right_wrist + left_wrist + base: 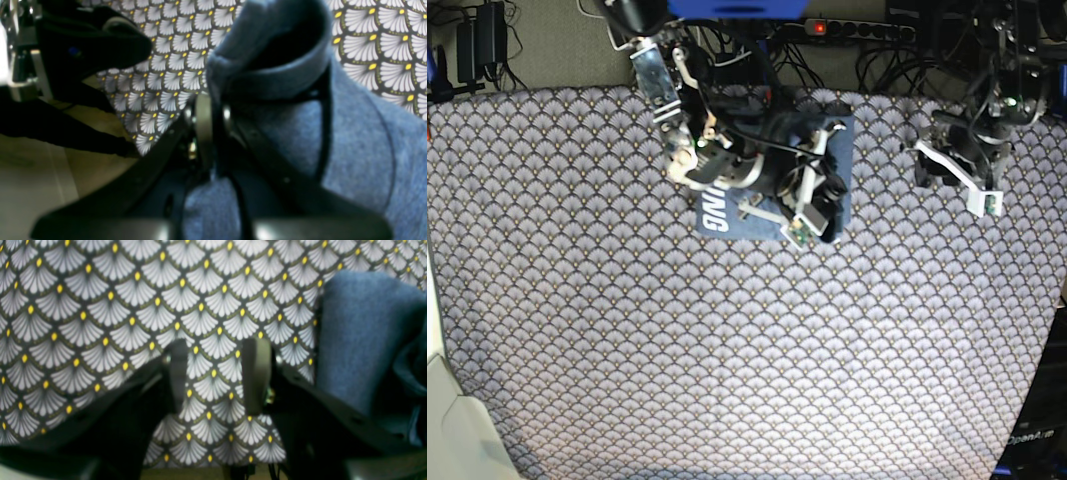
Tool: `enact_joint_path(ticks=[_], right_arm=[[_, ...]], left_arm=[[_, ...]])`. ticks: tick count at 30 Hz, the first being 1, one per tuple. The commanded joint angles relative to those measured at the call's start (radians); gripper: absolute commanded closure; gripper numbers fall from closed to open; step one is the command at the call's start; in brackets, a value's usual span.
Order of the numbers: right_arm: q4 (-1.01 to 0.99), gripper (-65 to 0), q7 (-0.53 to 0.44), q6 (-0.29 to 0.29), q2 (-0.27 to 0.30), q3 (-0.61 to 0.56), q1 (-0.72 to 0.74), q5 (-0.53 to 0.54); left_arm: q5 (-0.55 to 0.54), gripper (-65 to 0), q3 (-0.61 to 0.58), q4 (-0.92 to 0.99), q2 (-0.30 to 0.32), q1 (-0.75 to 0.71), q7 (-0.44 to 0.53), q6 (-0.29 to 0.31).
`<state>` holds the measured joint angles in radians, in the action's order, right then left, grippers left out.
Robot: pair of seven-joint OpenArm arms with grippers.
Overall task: Fold the T-shirt properly
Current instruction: 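Grasp the strip's end with the right gripper and fold it over toward the left gripper, then press the folded bundle flat with the right gripper and release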
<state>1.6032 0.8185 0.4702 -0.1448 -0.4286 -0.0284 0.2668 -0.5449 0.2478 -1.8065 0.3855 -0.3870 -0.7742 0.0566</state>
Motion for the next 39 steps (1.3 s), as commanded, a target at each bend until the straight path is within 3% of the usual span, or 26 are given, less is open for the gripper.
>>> enact_joint_path(ticks=[1,8,20,25,29,35,39], right_arm=[[0.016,0.0,-0.017,0.006,-0.012,-0.005,0.025,0.019],[-0.016,0.0,0.071,0.006,-0.008,-0.011,0.048,0.019],[-0.016,0.0,0.08,0.006,-0.009,-0.028,0.046,0.021],[-0.016,-0.7,0.135,0.006,-0.012,-0.026,0.058,0.021],[-0.017,-11.0,0.19,0.006,-0.012,-0.025,0.08,0.021],[-0.011,-32.7,0.201,0.006,-0.012,-0.026,0.078,0.021],[0.018,-36.9,0.2,0.009,-0.012,-0.034,0.072,0.021]], left_arm=[[-0.007,-26.3,0.006,-0.019,0.014,0.004,0.02,0.005],[-0.008,-26.3,0.006,-0.02,0.014,0.003,0.02,0.005],[-0.008,-26.3,0.012,-0.022,0.017,-0.019,0.02,0.005],[-0.008,-26.3,0.012,-0.022,0.017,-0.019,0.02,0.005],[-0.008,-26.3,0.008,-0.022,0.017,-0.014,0.02,0.005],[-0.01,-26.3,0.009,-0.022,0.017,-0.014,0.02,0.005],[-0.01,-26.3,0.012,-0.022,0.017,-0.019,0.02,0.005]])
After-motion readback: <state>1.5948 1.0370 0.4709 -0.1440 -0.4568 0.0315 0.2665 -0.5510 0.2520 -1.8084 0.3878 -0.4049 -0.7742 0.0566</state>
